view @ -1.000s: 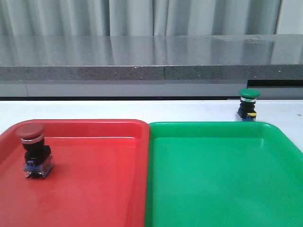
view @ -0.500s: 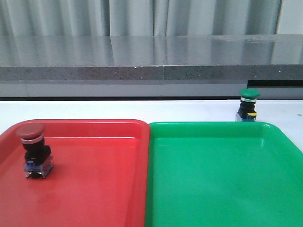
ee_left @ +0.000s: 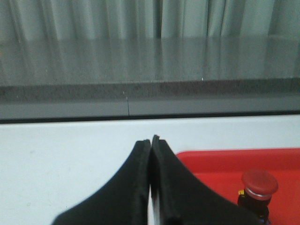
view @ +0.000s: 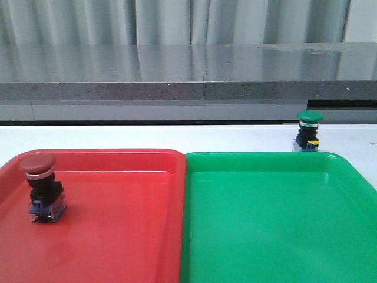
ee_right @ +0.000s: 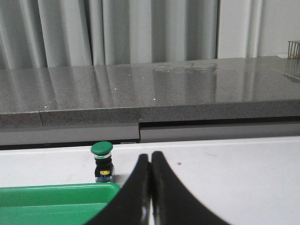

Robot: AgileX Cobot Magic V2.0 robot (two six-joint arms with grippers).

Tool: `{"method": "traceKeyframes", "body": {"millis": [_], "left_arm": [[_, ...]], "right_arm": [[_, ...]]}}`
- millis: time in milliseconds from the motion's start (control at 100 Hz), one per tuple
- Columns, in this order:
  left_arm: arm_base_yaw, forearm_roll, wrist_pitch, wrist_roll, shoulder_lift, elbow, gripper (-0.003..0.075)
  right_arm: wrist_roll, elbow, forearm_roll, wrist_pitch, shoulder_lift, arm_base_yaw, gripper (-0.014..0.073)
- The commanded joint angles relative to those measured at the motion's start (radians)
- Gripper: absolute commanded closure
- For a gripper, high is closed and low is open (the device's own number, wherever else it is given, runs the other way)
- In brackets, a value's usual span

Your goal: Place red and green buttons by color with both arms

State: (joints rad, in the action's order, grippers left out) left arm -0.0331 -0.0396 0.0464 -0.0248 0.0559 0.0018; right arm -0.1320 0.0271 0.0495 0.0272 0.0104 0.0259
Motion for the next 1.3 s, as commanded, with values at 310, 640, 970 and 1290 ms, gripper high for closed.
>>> {"method": "traceKeyframes", "body": {"millis": [310,640,970,1290], "left_arm": [[0.052,-0.017,-0.046,0.007,-0.093,0.013,0.0741],[0.052,-0.017,-0.046,0.007,-0.093,0.013,0.0741],[0.052,-0.017,-0.046,0.007,-0.093,0.013,0.0741],[0.052,-0.017,-0.046,0.007,-0.093,0.013,0.0741]], "right_arm": [[0.004,-0.018,0.01,0.07,0.021,0.008,0.0658],[0.004,-0.018,0.01,0.07,0.021,0.008,0.0658],[0.004,-0.018,0.01,0.076,0.021,0.008,0.0658],[0.004,-0.127,0.01,-0.079,-0.011,0.008,0.0658]]}}
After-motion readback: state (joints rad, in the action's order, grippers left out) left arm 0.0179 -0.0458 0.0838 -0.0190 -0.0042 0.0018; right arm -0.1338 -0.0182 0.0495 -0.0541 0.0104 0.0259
